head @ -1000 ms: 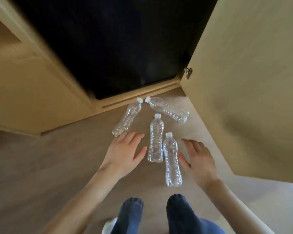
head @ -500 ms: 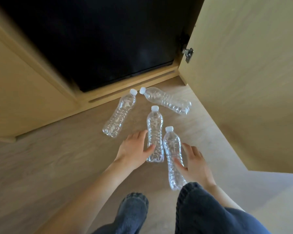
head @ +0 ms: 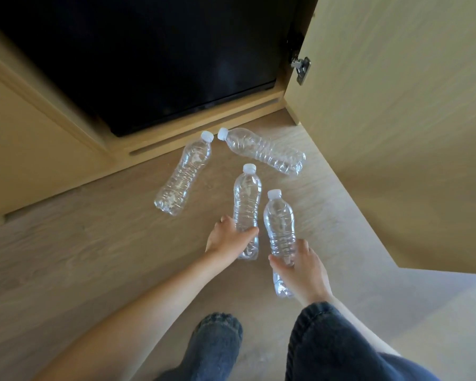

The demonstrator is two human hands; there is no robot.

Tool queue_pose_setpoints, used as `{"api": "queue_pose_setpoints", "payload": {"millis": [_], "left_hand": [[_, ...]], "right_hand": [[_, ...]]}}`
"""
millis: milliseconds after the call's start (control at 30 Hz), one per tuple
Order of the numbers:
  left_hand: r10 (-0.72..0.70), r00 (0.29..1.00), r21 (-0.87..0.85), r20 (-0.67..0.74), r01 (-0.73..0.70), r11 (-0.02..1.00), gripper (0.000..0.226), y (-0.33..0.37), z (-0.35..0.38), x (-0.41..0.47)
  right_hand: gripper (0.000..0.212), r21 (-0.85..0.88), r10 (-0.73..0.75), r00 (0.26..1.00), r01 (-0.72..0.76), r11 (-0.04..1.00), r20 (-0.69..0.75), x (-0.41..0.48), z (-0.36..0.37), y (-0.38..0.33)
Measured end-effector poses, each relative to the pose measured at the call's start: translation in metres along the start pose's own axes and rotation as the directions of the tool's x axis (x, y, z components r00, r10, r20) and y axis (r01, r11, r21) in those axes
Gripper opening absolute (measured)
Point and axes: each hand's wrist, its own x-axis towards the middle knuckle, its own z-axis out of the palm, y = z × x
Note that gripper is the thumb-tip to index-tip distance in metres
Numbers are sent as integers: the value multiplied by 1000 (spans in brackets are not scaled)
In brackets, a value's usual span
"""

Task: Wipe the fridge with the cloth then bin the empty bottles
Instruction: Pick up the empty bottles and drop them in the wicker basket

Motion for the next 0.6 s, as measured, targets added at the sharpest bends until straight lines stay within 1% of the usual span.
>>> {"api": "queue_pose_setpoints", "payload": {"millis": [67,200,300,400,533,600], "left_hand": [[-26,1000,-28,-15,25,999,44,4,-14,-17],[-48,995,-69,-86,42,997,42,22,-56,-72],[-40,998,-113,-55,34,993,38,45,-98,-123],[-78,997,-249,-21,71,966,47,78,-150,-183],[-84,995,-331,-60,59,942,64,128,-224,-275],[-87,992,-374,-96,45,926,68,155,-263,-325]], "right_hand": [[51,22,21,1000,-20,1000,-10,-8,-22,-9],[53,84,43,998,-39,996,-46,-37,-77,-36],[60,82,-7,998,12,997,-61,-68,-122,-64],[58,124,-32,997,40,992,-70,-108,-170,-100],[59,163,-78,994,88,983,-71,-178,-247,-156],[54,182,-78,993,93,979,-89,-218,-290,-185]]}}
